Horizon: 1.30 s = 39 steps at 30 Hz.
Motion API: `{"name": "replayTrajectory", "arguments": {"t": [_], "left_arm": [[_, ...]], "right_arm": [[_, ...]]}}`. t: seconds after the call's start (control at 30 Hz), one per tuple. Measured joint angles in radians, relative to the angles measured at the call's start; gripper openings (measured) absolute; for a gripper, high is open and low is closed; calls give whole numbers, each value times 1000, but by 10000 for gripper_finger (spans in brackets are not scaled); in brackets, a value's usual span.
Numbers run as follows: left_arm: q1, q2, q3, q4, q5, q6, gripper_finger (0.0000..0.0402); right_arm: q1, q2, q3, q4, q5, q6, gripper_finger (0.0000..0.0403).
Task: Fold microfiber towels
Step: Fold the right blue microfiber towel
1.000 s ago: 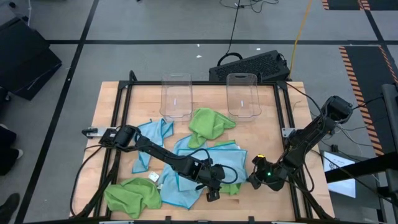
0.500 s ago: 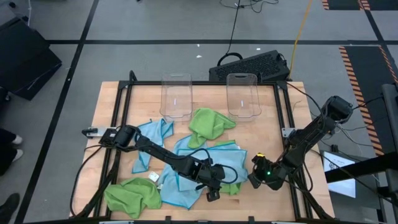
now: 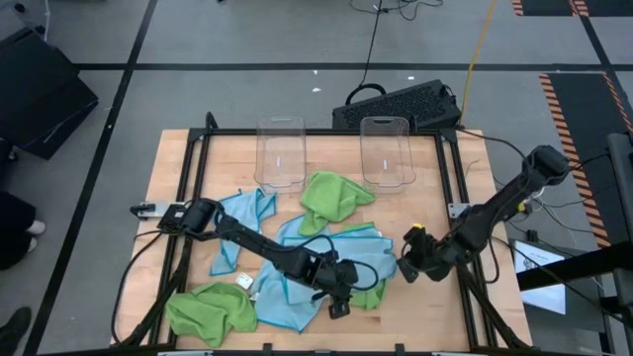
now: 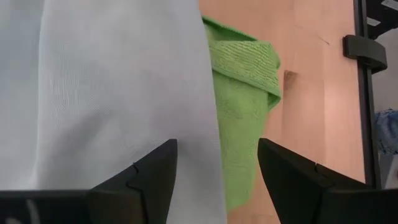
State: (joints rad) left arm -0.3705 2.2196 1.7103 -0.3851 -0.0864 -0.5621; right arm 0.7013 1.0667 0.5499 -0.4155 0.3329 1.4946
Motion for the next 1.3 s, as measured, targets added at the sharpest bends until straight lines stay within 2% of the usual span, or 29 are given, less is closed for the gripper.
{"name": "replayTrajectory", "arguments": {"t": [0.3,0.4,0.53,0.8,0.9,1.0,1.1,1.3], "left_arm": [[8,0,0,0,0,0,225],[9,0,0,0,0,0,225],[9,0,0,-6,0,0,225],[8,0,0,-40,0,-4,225],[3,0,0,-46,-1,-9,225],[-5,0,0,-48,-1,-9,225],[-12,0,0,-54,-1,-4,225],[-11,0,0,-55,-2,8,225]], "right_arm": [[-121,-88,0,22,-95,-295,0],[-135,-88,0,19,-101,-313,1],[-138,-72,0,-26,-102,-245,29],[-91,-34,0,-21,-199,-63,158],[-48,-29,0,32,-231,-44,189],[2,-27,0,83,-221,-41,200],[35,-9,0,93,-166,-10,200],[48,88,0,94,-100,116,197]]}}
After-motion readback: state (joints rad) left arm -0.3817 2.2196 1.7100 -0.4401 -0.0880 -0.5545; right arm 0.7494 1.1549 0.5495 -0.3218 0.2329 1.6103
